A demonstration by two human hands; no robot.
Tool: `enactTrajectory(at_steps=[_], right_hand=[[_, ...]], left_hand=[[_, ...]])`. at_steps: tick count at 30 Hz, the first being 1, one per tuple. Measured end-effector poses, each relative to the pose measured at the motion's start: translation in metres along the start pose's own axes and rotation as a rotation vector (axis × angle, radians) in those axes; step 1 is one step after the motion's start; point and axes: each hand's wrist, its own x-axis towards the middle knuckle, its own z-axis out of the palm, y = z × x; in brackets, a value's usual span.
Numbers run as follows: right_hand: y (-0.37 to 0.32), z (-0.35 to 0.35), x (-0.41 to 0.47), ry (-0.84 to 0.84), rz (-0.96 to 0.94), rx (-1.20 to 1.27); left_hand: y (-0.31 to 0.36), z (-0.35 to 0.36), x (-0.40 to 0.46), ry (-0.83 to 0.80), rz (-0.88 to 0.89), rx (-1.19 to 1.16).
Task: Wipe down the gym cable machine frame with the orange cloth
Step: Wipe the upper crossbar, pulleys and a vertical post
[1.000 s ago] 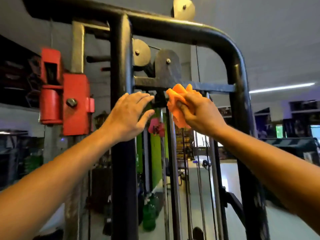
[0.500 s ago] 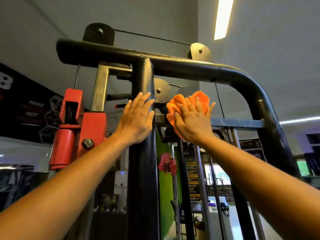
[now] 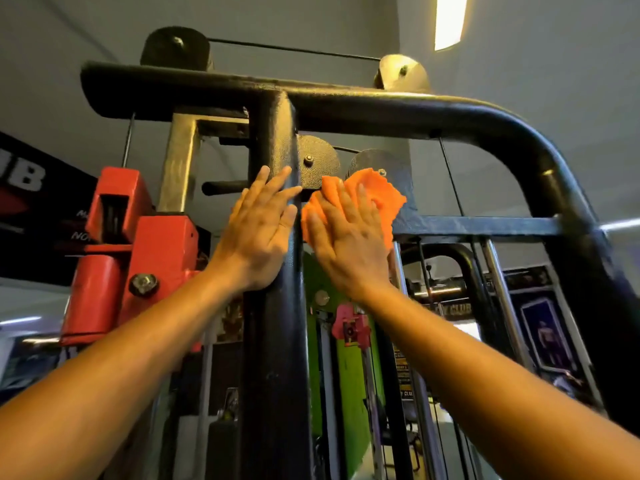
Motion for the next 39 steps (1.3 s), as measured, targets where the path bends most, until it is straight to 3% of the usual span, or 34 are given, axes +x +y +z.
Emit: enactTrajectory(at_steps=[3,6,11,15,19,22,29,35,39], right_hand=[[-0.015,0.01,-0.009,-0.033,-0.083,0.036],[0.017,-0.009,0.001,-0.033,-0.215,-0.043],[0.004,-0.011,0.001,0.018,-0.036,-0.008],[0.0,-0.002,-0.011,0.004,-0.203,-0.033],[0.029,-0.041,-0.01,-0.155,-0.323,-0.083],[0.044,-0.071,-0.01,-0.204,-0.247,-0.07],[0.057,-0.106,0.038,-0.062,-0.058,-0.043],[0.067,-0.061,0.032,-0.176,-0.004,-0.105],[0.078,-0.05,0.025,-0.155,-0.015,-0.111]], left_hand=[[0.001,-0.001,-0.002,-0.006,0.003,0.001],[0.001,-0.001,-0.002,-0.01,0.005,0.008],[0.001,0.001,-0.002,-0.005,0.0,-0.006],[0.0,0.002,-0.004,-0.013,-0.001,-0.011],[0.002,0.003,-0.004,-0.023,-0.001,-0.008],[0.009,0.001,-0.003,-0.028,-0.027,0.031],[0.047,0.013,0.028,-0.131,0.043,0.148],[0.056,0.026,0.074,-0.144,0.079,0.244],[0.048,0.031,0.08,-0.189,0.131,0.508]])
